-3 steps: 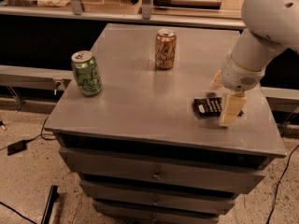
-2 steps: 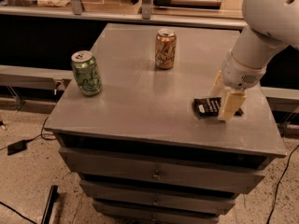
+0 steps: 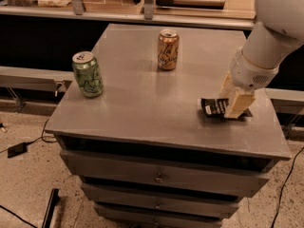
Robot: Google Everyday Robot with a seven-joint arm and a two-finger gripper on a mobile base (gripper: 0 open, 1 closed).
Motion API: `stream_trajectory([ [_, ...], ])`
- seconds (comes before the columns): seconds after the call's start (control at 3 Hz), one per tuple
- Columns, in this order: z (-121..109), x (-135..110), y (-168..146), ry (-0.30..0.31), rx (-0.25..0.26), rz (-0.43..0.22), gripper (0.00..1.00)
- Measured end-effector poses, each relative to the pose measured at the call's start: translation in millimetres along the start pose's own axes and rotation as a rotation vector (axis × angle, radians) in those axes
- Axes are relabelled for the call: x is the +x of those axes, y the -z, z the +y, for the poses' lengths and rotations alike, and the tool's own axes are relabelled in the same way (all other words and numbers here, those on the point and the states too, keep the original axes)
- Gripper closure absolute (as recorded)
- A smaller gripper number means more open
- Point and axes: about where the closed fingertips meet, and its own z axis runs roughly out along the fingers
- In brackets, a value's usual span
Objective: Move rxbar chocolate near green can
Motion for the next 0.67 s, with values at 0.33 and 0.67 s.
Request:
stream_trajectory([
  [0.33, 2.5, -2.0, 6.3, 0.018, 0.015, -0.003, 1.0],
  [0.67, 1.7, -6.6, 9.1, 0.035, 0.016, -0.013, 1.0],
])
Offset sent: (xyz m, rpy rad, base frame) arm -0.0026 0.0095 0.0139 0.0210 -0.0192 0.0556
